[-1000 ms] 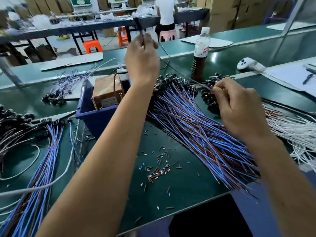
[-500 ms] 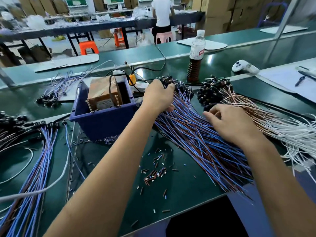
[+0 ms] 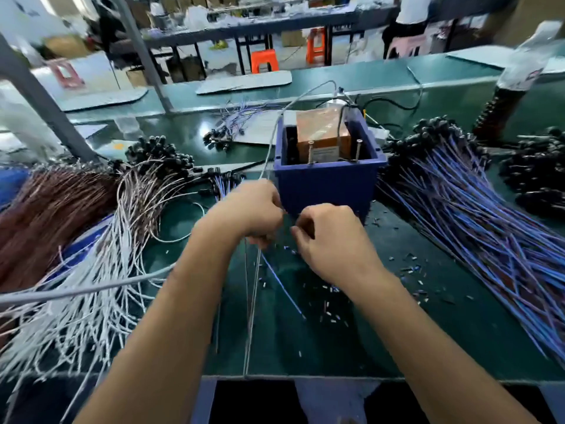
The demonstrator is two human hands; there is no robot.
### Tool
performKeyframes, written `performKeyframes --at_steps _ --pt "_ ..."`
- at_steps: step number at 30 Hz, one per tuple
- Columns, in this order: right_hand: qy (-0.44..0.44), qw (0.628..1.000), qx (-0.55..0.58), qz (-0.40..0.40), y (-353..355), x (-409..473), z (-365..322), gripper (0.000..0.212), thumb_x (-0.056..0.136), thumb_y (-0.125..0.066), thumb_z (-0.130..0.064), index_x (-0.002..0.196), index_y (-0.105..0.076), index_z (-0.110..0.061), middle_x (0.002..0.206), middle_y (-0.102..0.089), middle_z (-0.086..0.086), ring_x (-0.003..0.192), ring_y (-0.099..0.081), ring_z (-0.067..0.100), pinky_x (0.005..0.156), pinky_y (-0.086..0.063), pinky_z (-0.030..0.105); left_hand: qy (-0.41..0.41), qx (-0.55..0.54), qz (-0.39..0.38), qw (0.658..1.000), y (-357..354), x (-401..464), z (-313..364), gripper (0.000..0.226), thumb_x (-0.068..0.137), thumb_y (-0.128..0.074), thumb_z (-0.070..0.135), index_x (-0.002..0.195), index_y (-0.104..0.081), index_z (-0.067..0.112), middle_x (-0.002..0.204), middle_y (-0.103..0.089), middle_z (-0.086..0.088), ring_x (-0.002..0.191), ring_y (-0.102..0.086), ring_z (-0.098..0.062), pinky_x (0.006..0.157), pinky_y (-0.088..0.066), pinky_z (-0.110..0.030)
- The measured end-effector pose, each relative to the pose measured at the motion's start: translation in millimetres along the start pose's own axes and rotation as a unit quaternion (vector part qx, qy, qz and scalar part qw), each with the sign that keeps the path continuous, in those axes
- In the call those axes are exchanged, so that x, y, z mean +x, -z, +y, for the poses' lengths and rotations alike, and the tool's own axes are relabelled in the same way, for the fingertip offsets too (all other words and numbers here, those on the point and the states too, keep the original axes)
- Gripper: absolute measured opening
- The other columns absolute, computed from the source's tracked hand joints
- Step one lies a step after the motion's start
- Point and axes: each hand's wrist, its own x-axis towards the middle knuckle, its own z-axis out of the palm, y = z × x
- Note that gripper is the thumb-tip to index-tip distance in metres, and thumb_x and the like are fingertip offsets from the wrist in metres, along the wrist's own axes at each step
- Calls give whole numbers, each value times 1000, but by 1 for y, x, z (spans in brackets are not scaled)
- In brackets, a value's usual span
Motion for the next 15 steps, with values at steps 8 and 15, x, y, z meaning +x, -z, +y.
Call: performKeyframes --at_steps 8,15 --pt "-25 995 -54 -85 -72 47 -67 58 95 -61 -65 72 -39 -16 69 -37 1 74 -46 31 63 -37 35 103 78 159 979 29 4 -48 31 80 -51 4 100 -73 8 93 -73 -16 94 -71 -34 87 -60 -40" --pt "-17 997 10 -80 -97 59 -76 46 98 -62 -39 63 -41 -18 67 -49 3 72 -55 35 57 -36 30 138 55 186 971 26 19 -72 6 79 -55 9 74 -59 10 94 -67 -18 84 -63 -38 68 -46 -33"
